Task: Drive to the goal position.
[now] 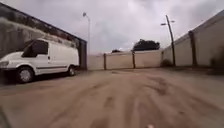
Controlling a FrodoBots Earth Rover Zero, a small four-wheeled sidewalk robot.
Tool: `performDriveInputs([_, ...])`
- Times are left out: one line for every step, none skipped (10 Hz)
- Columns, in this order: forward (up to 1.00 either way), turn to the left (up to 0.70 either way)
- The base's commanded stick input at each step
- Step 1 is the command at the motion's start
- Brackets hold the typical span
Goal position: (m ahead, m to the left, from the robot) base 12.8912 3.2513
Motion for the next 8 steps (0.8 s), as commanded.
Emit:
performDriveInputs([0.85,0.00])
performDriveInputs([0.85,0.00])
performDriveInputs([0.85,0.00])
performDriveInputs([0.85,0.00])
performDriveInputs([0.85,0.00])
performDriveInputs([0.85,0.00])
performDriveInputs([0.85,0.00])
performDriveInputs([0.85,-0.25])
